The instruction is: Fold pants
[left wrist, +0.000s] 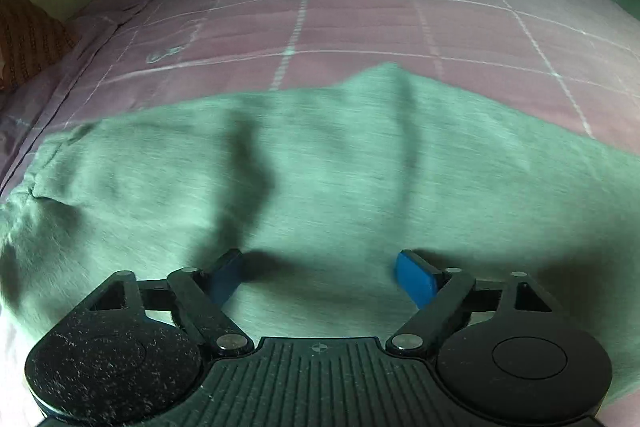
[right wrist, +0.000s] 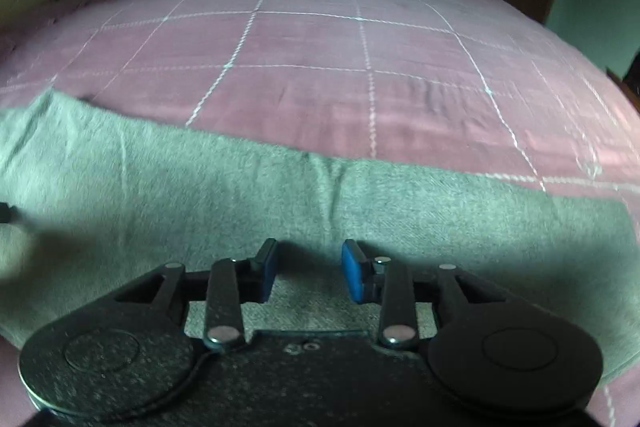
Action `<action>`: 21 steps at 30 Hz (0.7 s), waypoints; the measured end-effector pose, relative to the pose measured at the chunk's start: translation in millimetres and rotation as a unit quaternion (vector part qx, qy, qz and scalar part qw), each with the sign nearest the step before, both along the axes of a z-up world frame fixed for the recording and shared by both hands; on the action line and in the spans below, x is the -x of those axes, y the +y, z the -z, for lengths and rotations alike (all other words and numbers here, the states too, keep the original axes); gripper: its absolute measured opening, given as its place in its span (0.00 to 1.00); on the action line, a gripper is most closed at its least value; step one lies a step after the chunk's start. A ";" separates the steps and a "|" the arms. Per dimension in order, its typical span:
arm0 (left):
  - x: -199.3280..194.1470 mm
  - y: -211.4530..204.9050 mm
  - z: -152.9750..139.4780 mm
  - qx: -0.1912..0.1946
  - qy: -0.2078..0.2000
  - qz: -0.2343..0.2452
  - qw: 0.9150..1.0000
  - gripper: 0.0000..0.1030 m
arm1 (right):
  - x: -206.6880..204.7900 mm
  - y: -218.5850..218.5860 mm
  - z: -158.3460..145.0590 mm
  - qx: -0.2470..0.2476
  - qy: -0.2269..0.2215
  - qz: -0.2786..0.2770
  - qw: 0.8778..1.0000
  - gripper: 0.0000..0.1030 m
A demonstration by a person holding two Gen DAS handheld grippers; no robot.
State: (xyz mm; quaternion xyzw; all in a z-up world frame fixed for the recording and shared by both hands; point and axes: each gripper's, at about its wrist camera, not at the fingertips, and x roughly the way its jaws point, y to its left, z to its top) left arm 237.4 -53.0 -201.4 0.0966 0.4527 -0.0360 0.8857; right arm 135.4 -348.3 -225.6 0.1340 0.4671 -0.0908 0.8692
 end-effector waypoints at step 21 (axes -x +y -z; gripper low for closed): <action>-68.1 -43.0 4.4 0.005 -0.004 0.014 1.000 0.72 | -80.6 65.0 -12.0 0.035 -0.011 -0.055 0.998 0.37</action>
